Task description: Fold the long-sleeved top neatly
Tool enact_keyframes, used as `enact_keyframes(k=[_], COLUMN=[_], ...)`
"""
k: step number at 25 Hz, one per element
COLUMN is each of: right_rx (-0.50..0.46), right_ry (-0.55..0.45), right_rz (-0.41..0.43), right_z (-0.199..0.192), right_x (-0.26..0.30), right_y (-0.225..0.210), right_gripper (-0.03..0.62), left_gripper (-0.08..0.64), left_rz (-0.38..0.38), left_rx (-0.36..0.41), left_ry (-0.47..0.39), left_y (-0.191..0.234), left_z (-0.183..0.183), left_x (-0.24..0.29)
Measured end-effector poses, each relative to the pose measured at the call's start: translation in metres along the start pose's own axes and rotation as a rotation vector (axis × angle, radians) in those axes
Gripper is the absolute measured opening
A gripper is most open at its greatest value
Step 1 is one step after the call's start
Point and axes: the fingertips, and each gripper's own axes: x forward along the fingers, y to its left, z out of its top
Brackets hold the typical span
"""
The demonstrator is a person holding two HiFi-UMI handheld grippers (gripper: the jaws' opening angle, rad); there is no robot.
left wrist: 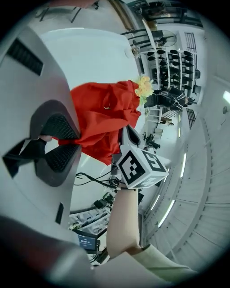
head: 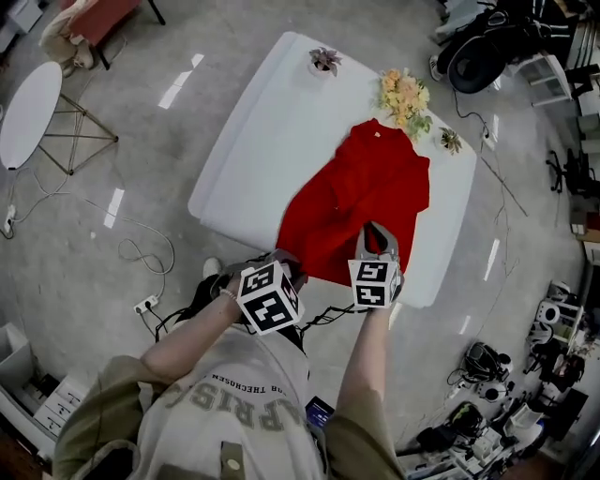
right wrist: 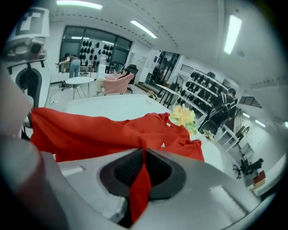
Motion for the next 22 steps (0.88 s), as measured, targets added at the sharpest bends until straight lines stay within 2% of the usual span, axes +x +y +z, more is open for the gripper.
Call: enact_keyframes(k=[2, 4, 6, 8, 9, 11, 12, 14, 15, 17, 20, 22], right_rx=[0.078, 0.157, 0.24, 0.317, 0.346, 0.389, 0.405, 0.436, 0.455, 0.501, 0.554, 0.569], right_ry=[0.04, 0.076, 0.085, 0.071, 0.063, 0.053, 0.05, 0.042, 0.034, 0.01, -0.02, -0.024], right_rz=[0.066, 0.138, 0.197, 0.218, 0.218, 0.215, 0.214, 0.215, 0.218, 0.231, 0.26, 0.283], right_z=[-0.026, -0.052, -0.075, -0.092, -0.1, -0.113, -0.119, -0.126, -0.127, -0.124, -0.112, -0.104], right_x=[0.005, 0.005, -0.005, -0.019, -0.026, -0.037, -0.041, -0.049, -0.052, -0.061, -0.074, -0.081], right_y=[-0.015, -0.026, -0.037, -0.047, -0.051, -0.055, -0.056, -0.054, -0.053, -0.047, -0.032, -0.016], right_gripper=[0.026, 0.079, 0.19, 0.198, 0.198, 0.198, 0.198, 0.198, 0.198, 0.199, 0.199, 0.199], left_gripper=[0.04, 0.04, 0.041, 0.044, 0.063, 0.203, 0.241, 0.266, 0.275, 0.275, 0.275, 0.275], left_rz=[-0.001, -0.007, -0.017, -0.048, -0.084, -0.184, -0.225, -0.258, -0.249, -0.178, 0.026, 0.166], left_rx=[-0.014, -0.022, -0.007, 0.038, 0.068, 0.128, 0.158, 0.214, 0.229, 0.223, 0.232, 0.291], left_ry=[0.01, 0.032, 0.065, 0.114, 0.142, 0.197, 0.217, 0.238, 0.239, 0.223, 0.172, 0.14], left_y=[-0.009, -0.019, -0.03, -0.047, -0.058, -0.081, -0.09, -0.093, -0.086, -0.056, 0.022, 0.077], left_z=[0.019, 0.033, 0.043, 0.046, 0.045, 0.041, 0.039, 0.033, 0.031, 0.031, 0.049, 0.068], left_x=[0.021, 0.043, 0.065, 0.083, 0.089, 0.093, 0.091, 0.079, 0.069, 0.049, 0.024, 0.021])
